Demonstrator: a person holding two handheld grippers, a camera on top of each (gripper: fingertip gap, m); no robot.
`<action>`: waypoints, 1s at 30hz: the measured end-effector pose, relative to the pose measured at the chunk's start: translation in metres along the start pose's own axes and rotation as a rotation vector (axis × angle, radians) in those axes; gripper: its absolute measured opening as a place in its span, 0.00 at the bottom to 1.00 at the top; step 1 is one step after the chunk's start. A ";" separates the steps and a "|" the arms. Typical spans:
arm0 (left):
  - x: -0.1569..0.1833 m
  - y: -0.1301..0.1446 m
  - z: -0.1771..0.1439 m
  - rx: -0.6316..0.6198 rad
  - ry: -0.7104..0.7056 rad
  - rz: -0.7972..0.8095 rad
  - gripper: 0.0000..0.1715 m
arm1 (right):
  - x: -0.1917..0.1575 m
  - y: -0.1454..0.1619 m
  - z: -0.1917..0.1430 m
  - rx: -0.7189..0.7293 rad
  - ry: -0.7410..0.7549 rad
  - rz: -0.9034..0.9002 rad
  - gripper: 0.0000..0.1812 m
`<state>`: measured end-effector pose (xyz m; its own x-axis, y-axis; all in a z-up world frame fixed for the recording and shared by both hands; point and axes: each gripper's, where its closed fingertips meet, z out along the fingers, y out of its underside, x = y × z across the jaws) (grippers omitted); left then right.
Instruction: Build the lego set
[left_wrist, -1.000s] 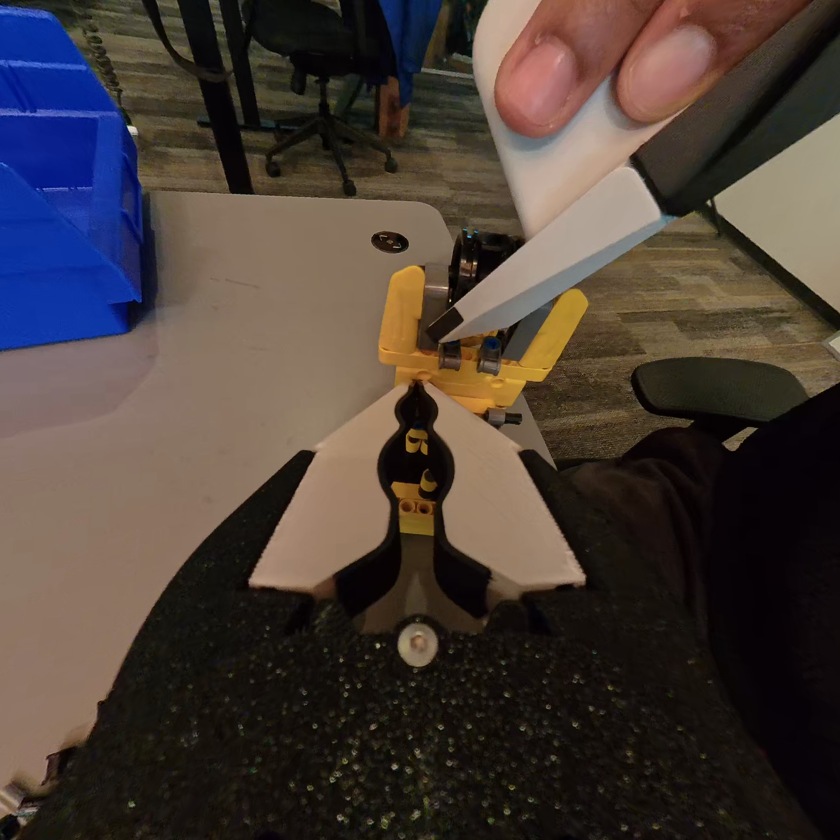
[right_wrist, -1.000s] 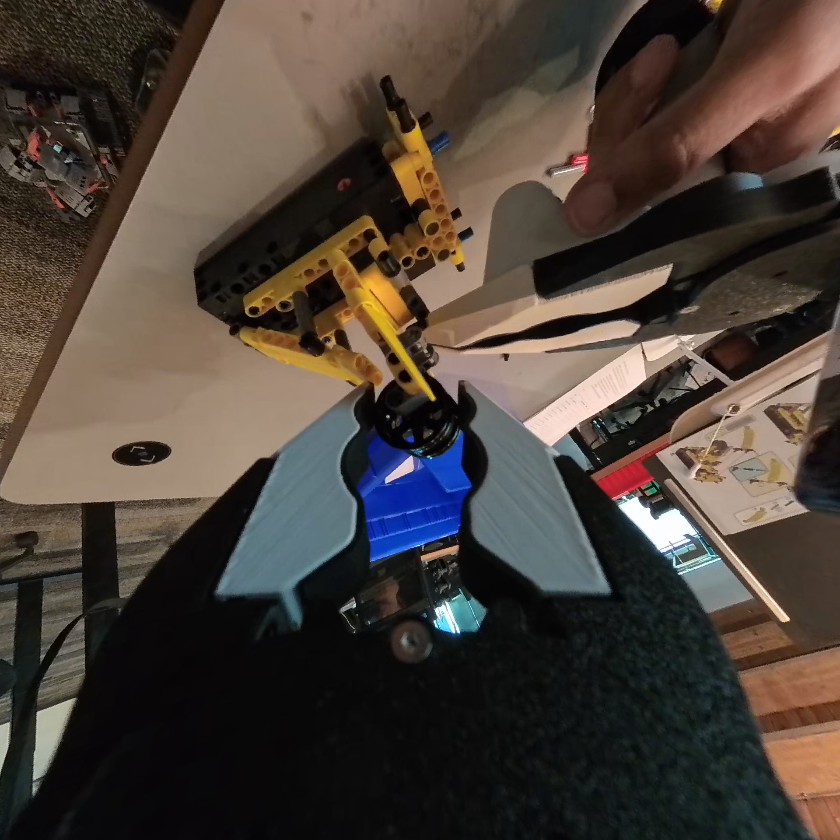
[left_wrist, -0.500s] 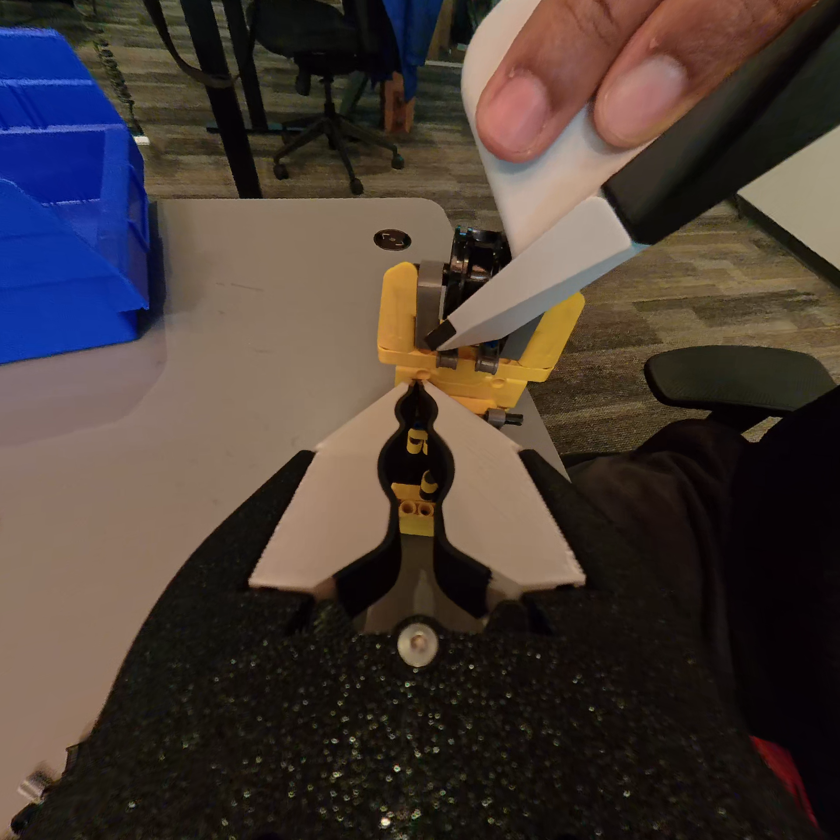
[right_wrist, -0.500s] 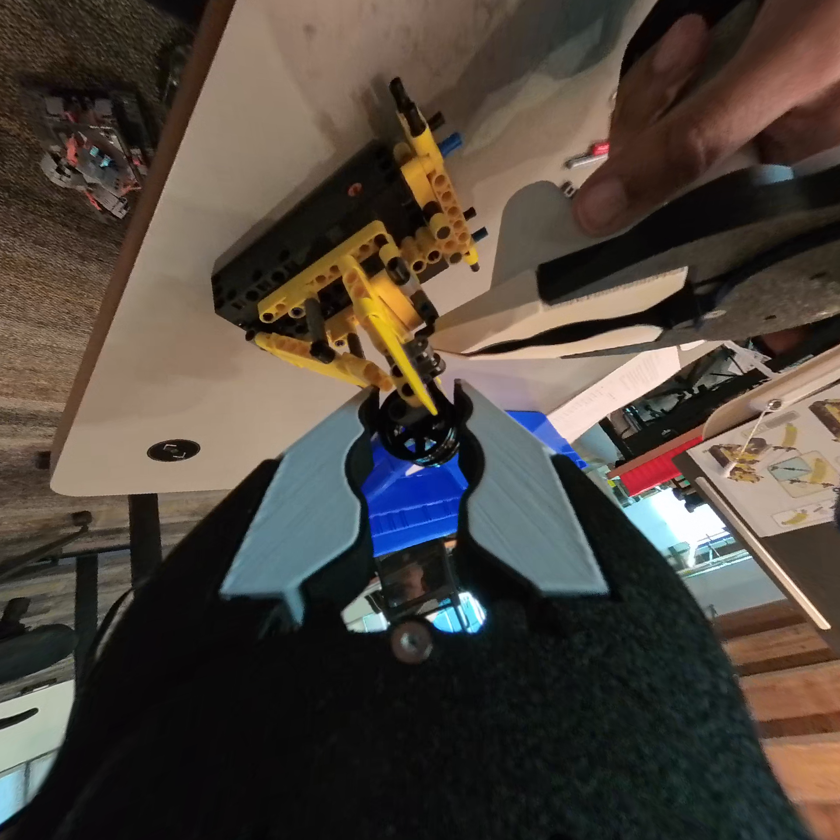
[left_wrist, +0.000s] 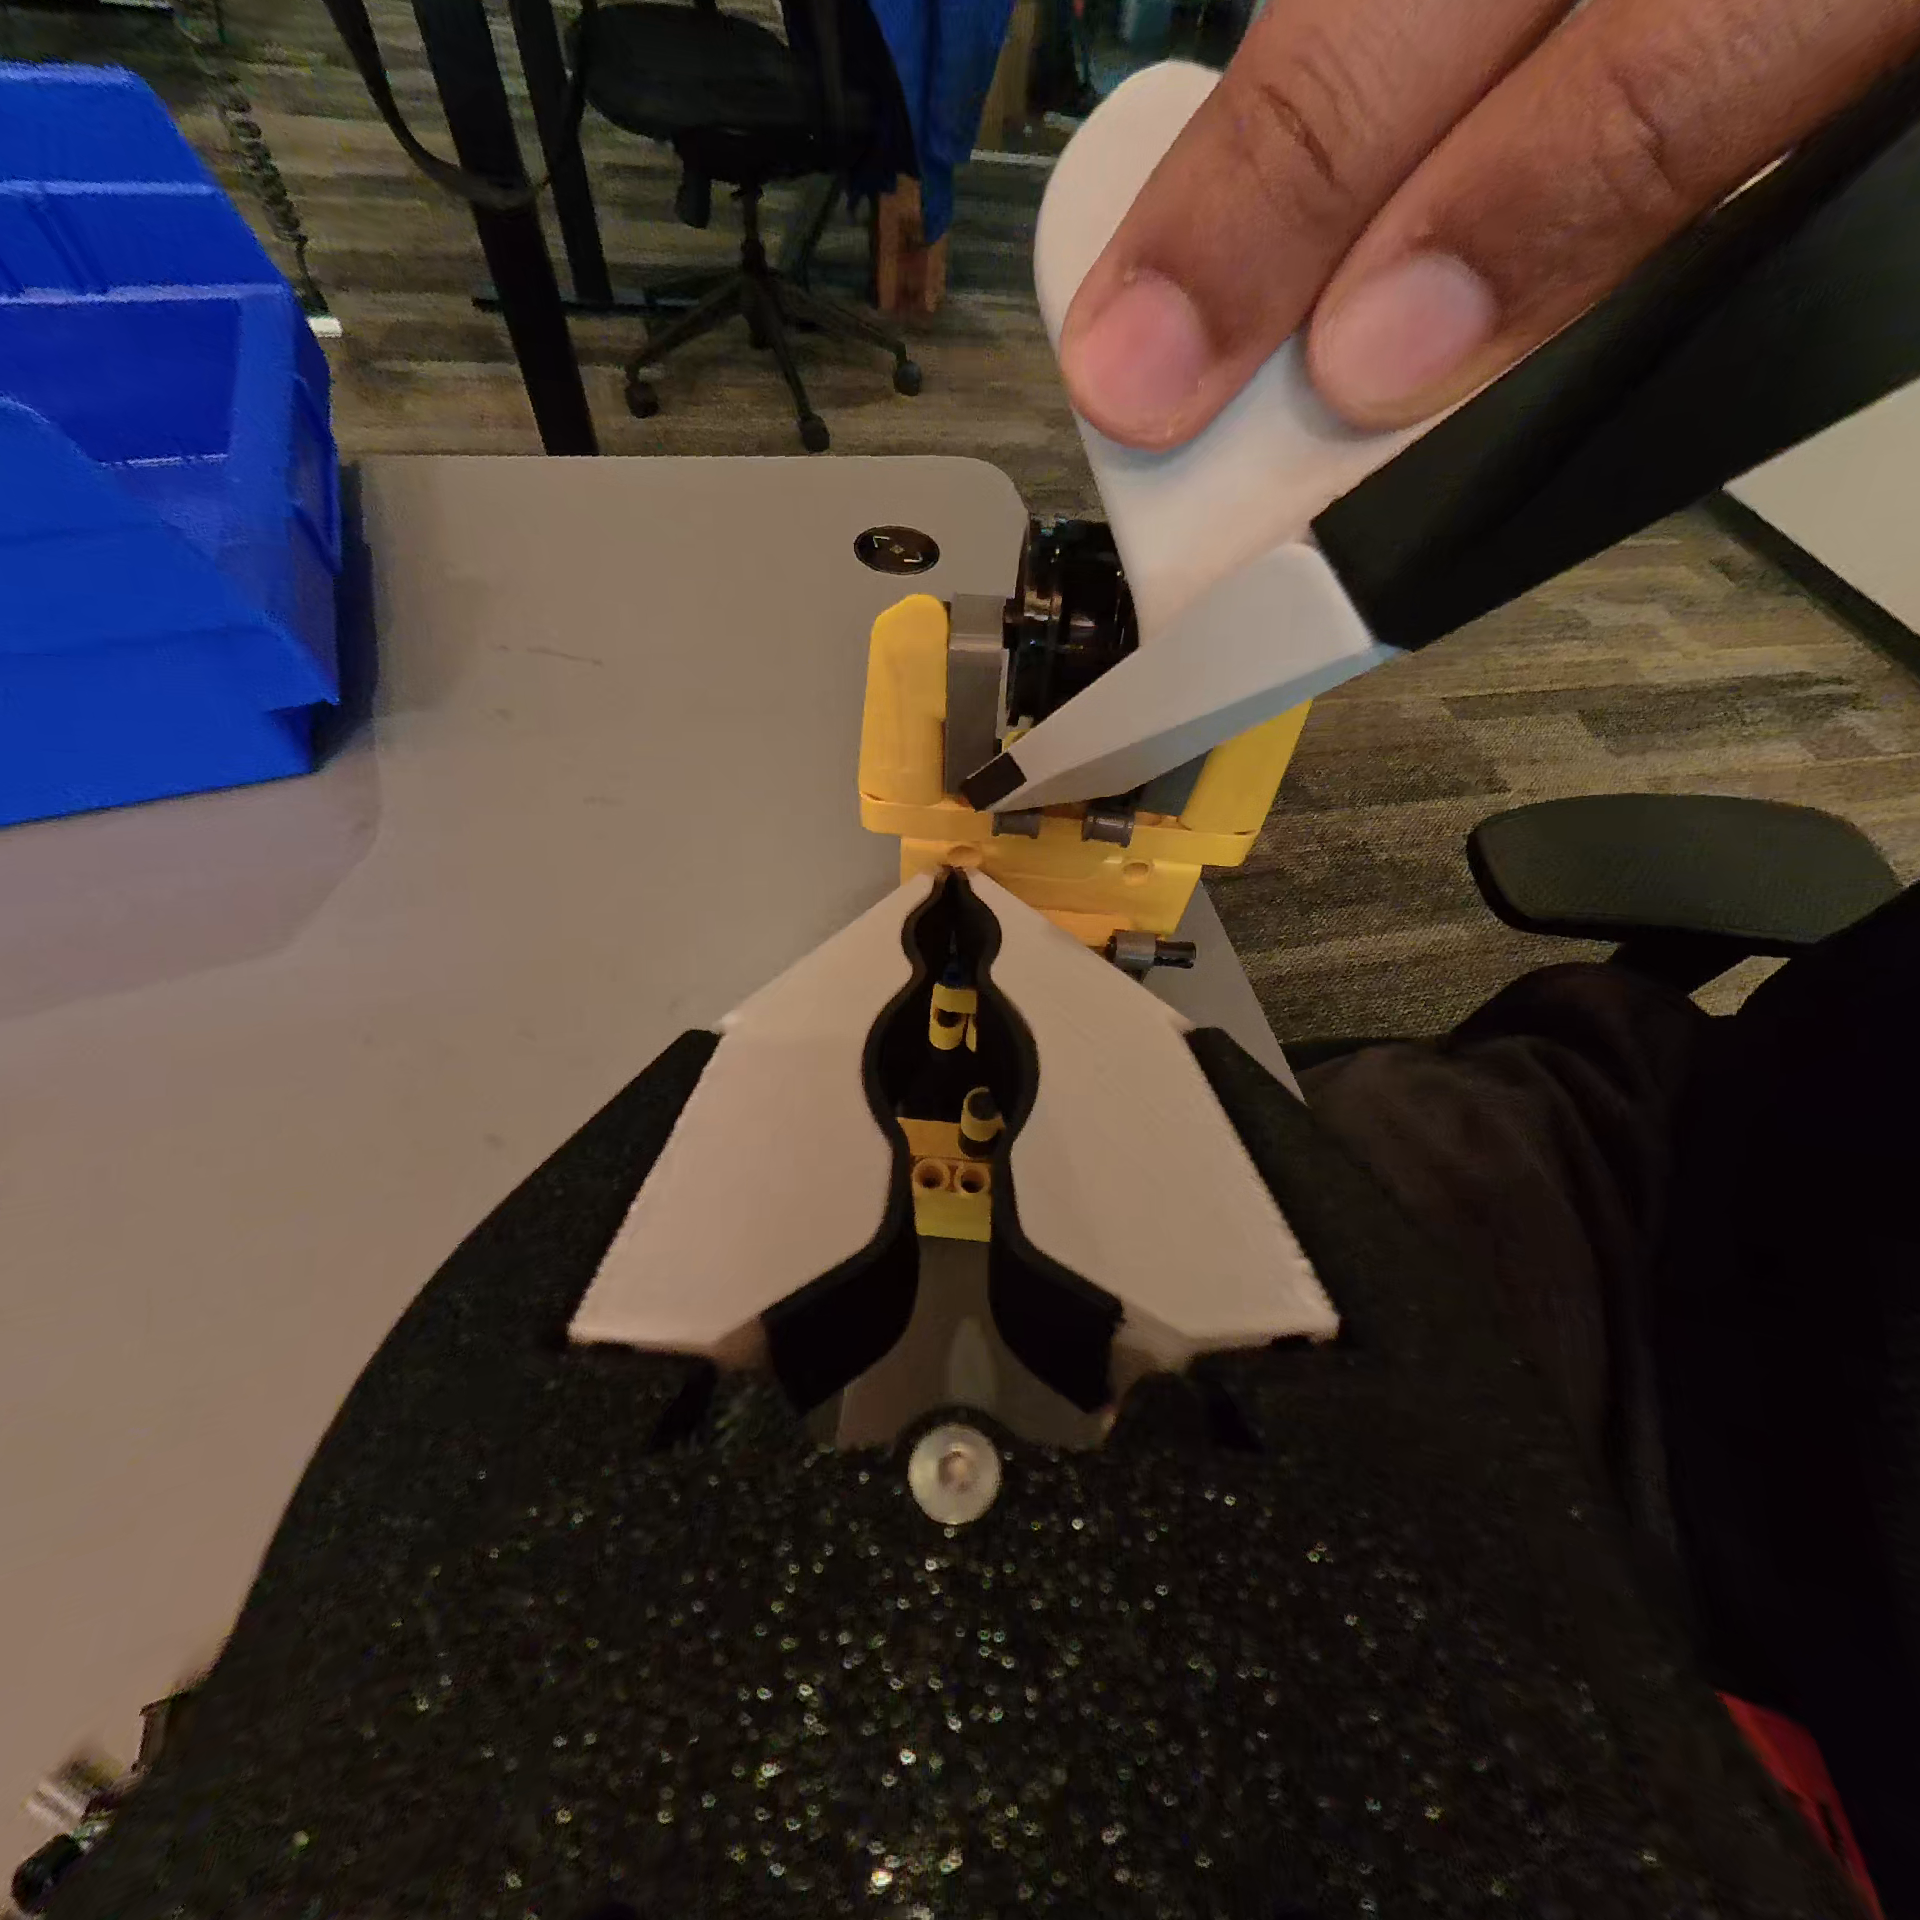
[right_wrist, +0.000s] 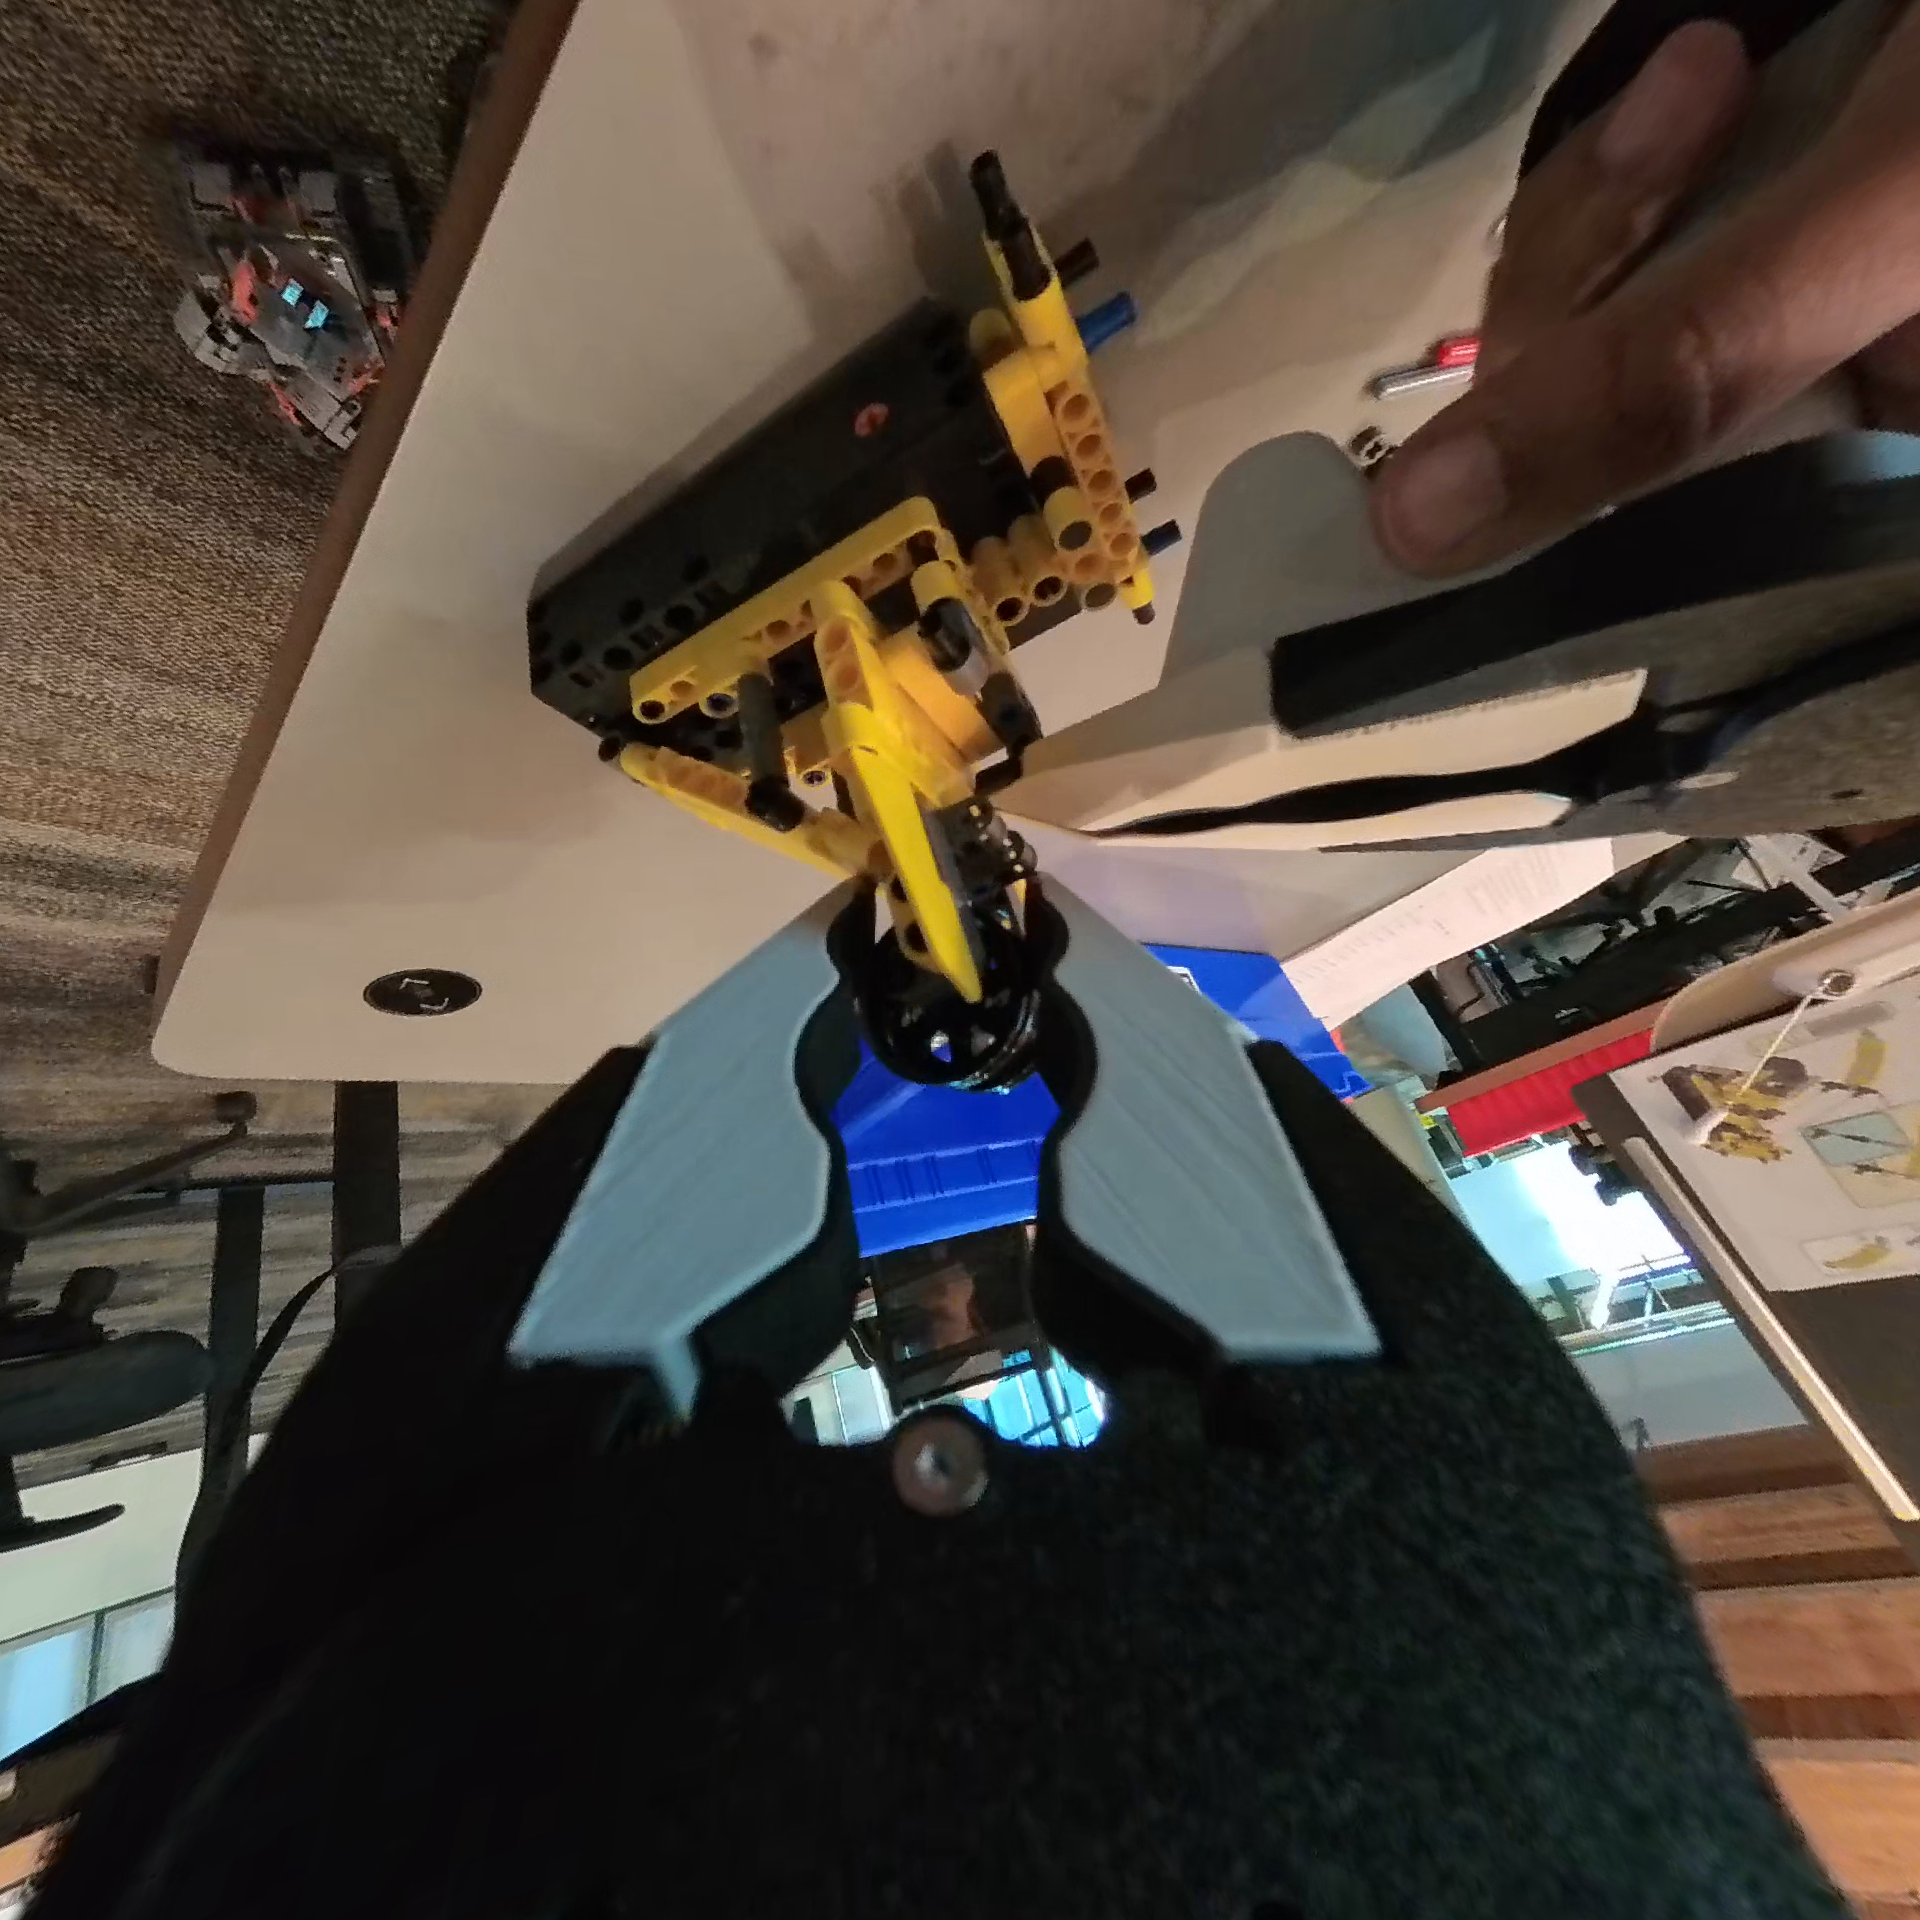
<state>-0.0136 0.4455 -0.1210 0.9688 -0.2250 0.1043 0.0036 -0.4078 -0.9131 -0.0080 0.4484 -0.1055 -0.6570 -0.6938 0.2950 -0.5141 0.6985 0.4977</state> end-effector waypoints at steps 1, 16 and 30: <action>0.000 0.000 0.000 0.002 0.005 -0.004 0.00 | 0.000 0.000 0.000 -0.001 -0.003 -0.002 0.14; 0.003 0.003 -0.008 0.004 0.058 -0.032 0.00 | 0.007 -0.007 -0.002 -0.157 -0.094 -0.248 0.13; 0.006 0.004 -0.012 -0.006 0.073 -0.016 0.00 | 0.002 -0.025 -0.021 0.199 -0.170 0.211 0.21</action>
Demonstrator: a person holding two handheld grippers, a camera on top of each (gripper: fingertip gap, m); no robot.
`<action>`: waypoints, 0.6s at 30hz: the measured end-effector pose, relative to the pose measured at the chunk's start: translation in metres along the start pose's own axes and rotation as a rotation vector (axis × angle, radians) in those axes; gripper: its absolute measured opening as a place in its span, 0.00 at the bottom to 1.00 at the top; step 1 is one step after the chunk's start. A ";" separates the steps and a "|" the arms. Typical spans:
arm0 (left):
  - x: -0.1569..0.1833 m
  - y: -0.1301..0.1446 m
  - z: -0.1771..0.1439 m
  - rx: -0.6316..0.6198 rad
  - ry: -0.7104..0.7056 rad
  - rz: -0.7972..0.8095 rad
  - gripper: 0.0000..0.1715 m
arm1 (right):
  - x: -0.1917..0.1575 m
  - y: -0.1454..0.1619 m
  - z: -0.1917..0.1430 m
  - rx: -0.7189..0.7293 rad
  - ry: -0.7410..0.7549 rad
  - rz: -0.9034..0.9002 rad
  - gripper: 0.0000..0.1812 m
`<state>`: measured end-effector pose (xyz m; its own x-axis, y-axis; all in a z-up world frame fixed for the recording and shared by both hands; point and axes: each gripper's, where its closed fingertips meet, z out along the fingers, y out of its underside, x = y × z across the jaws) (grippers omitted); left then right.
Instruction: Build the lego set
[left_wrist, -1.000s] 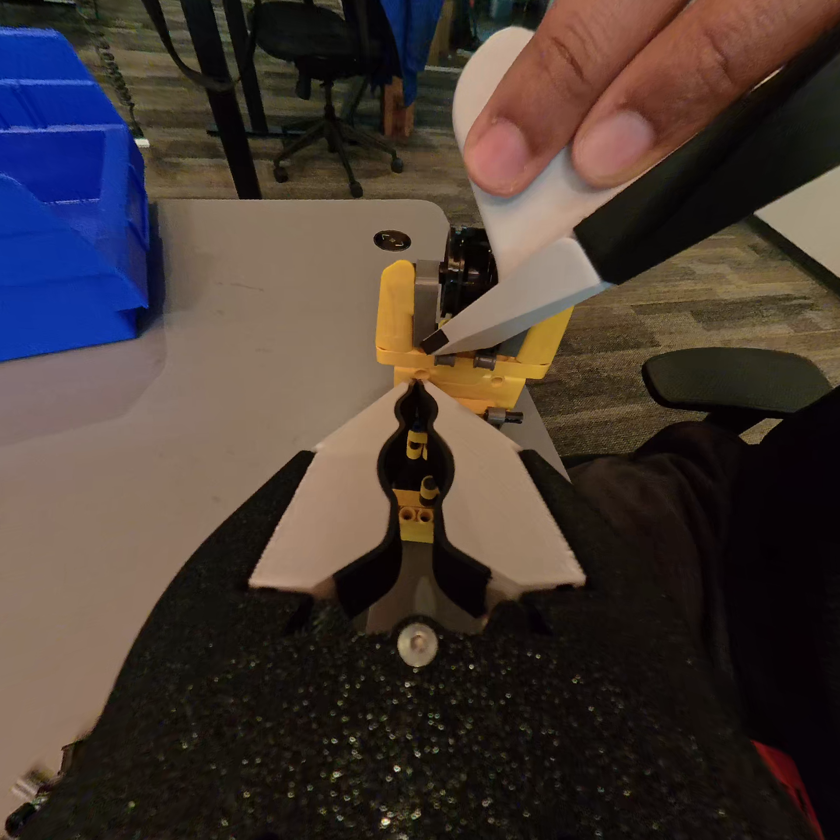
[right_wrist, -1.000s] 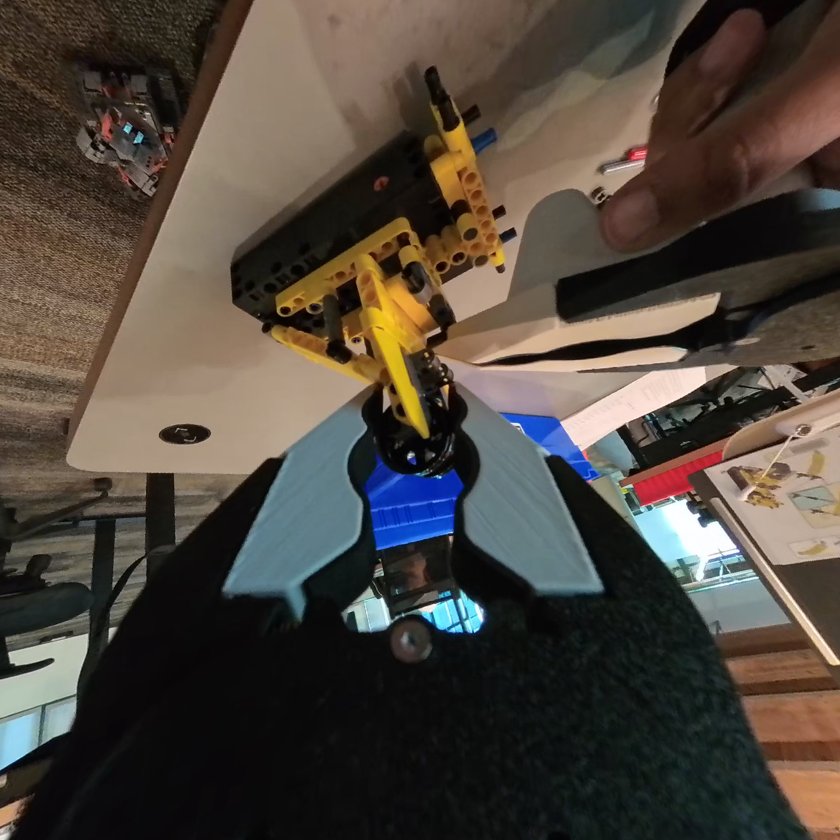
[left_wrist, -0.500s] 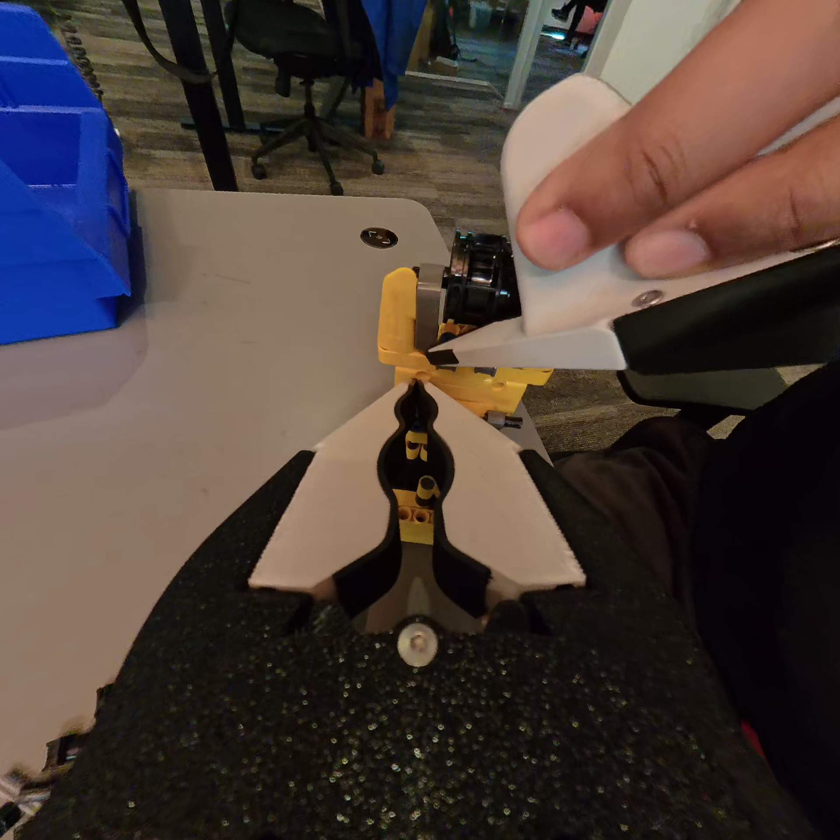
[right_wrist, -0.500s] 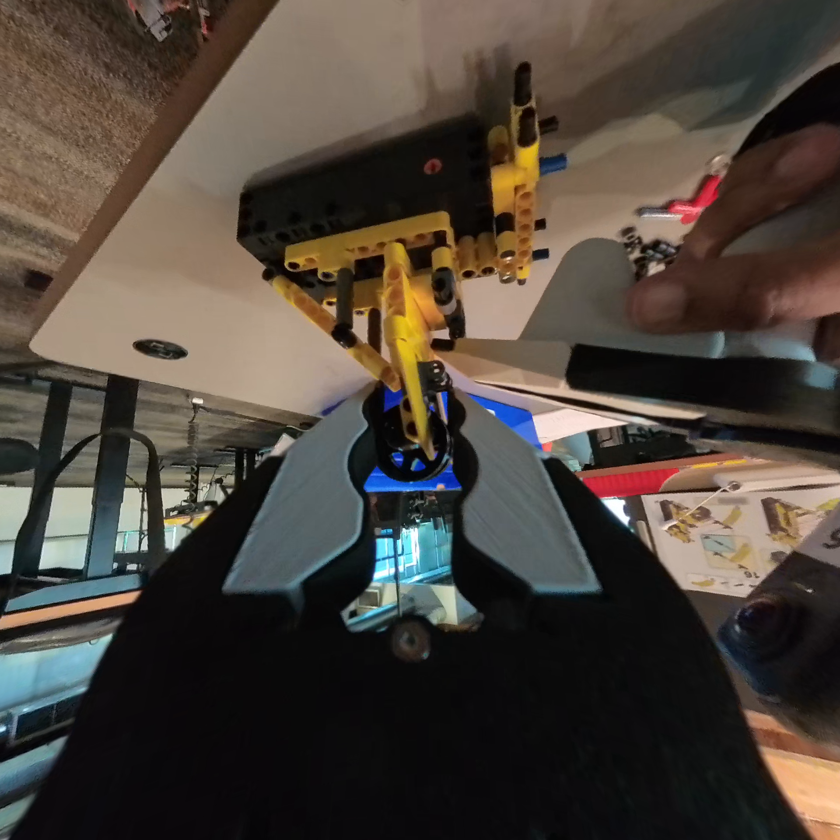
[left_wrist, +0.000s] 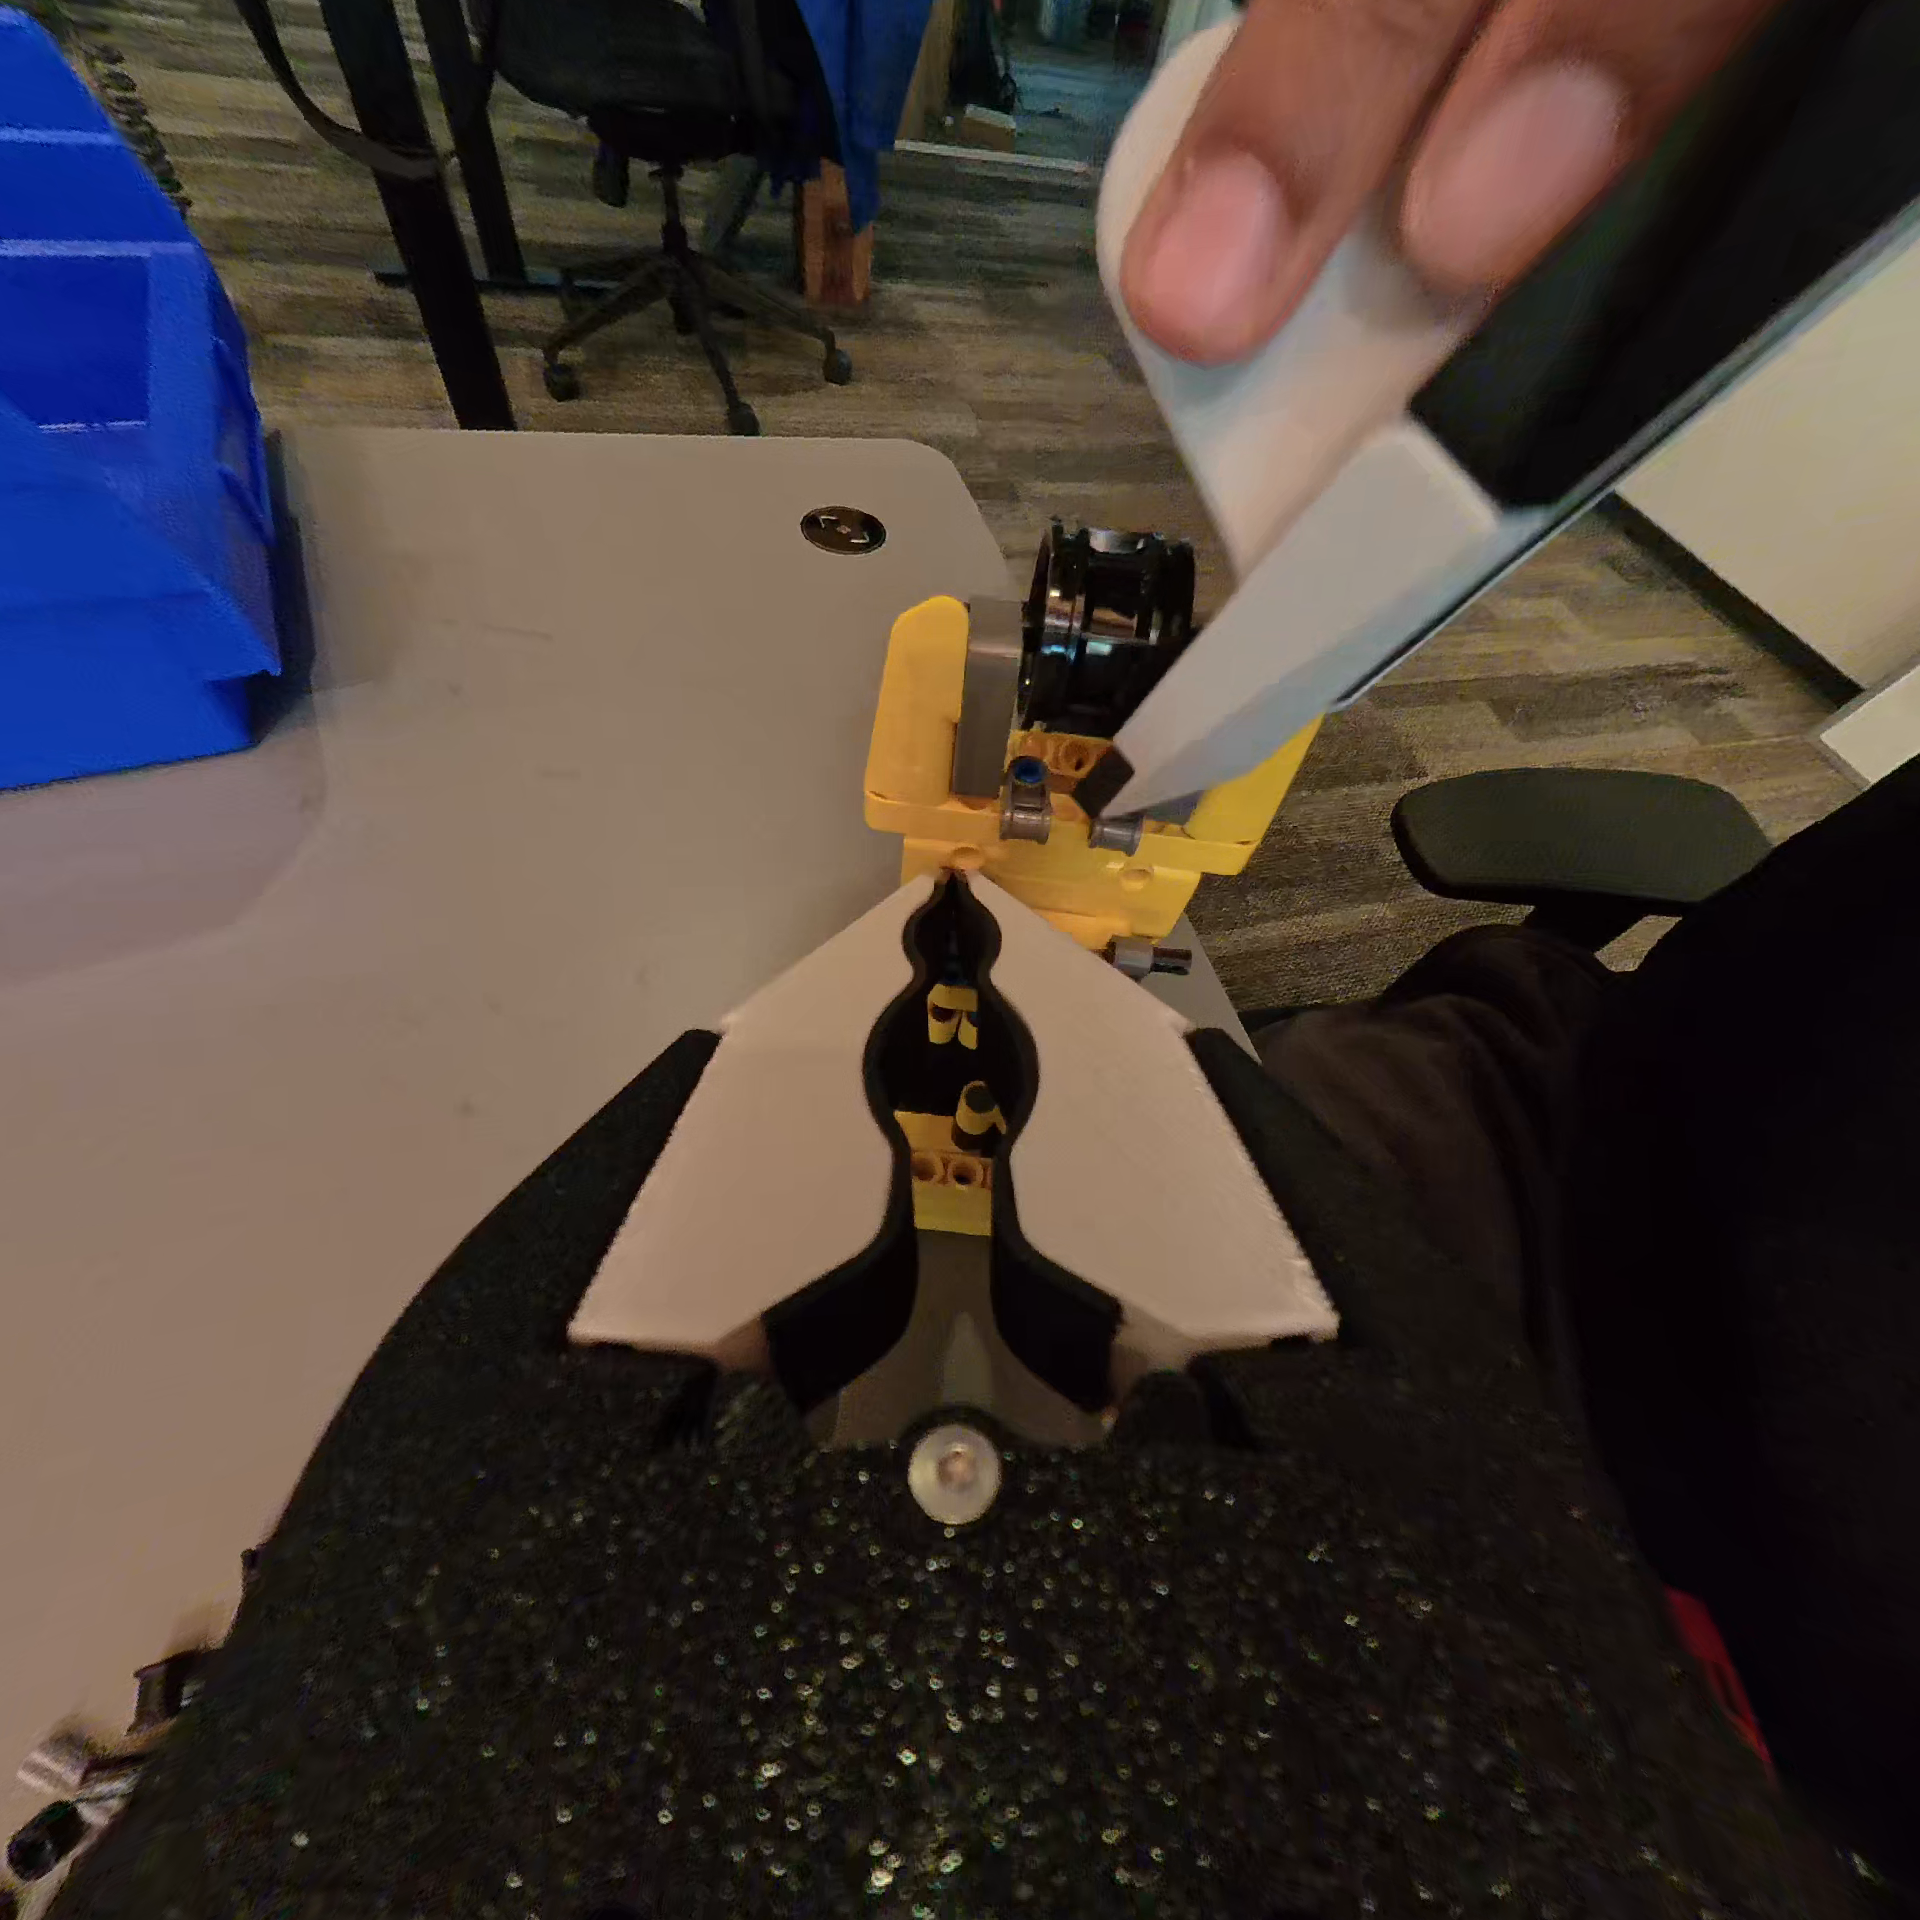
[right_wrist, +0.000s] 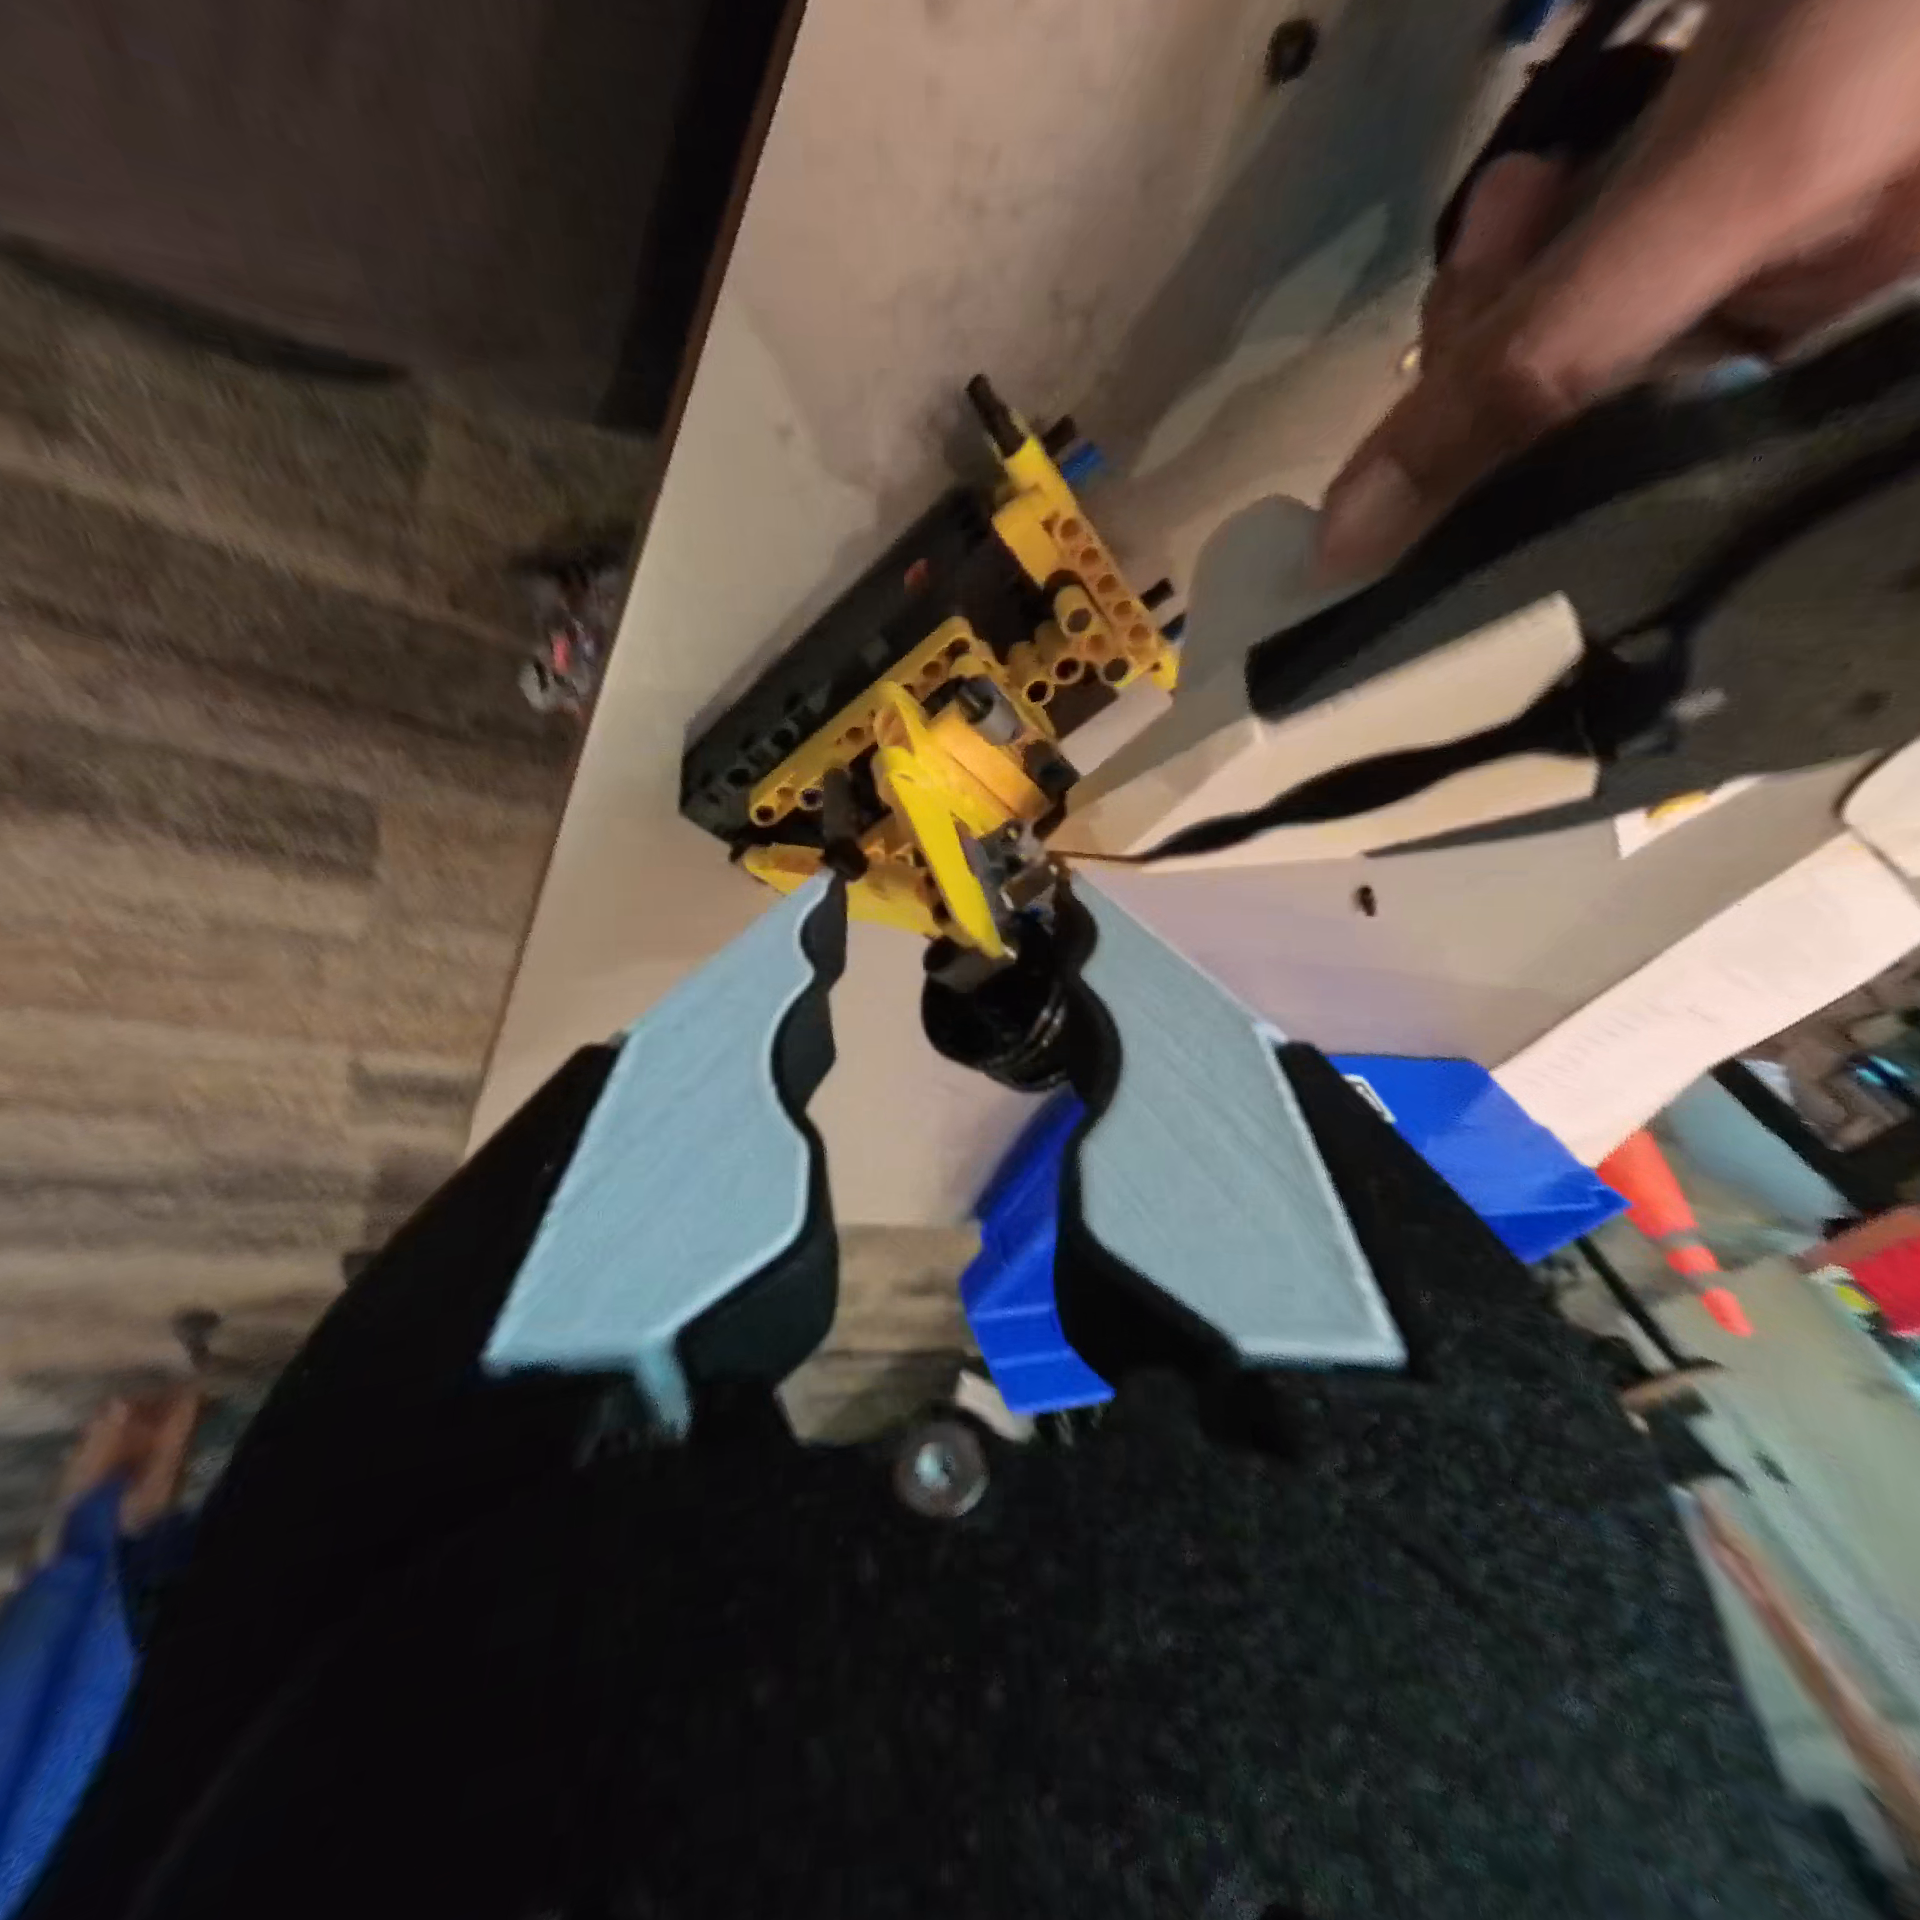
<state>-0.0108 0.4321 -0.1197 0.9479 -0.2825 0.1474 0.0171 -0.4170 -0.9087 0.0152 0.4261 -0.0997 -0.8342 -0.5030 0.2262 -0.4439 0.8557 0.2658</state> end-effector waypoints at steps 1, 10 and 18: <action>0.000 0.000 0.000 0.002 0.005 -0.002 0.00 | 0.001 0.000 -0.003 0.039 0.000 0.033 0.21; 0.000 0.001 -0.002 0.007 0.023 -0.013 0.00 | 0.020 0.011 -0.025 0.240 0.039 0.186 0.21; 0.000 0.002 -0.003 0.014 0.037 -0.022 0.00 | 0.023 0.016 -0.007 0.071 0.167 -0.088 0.20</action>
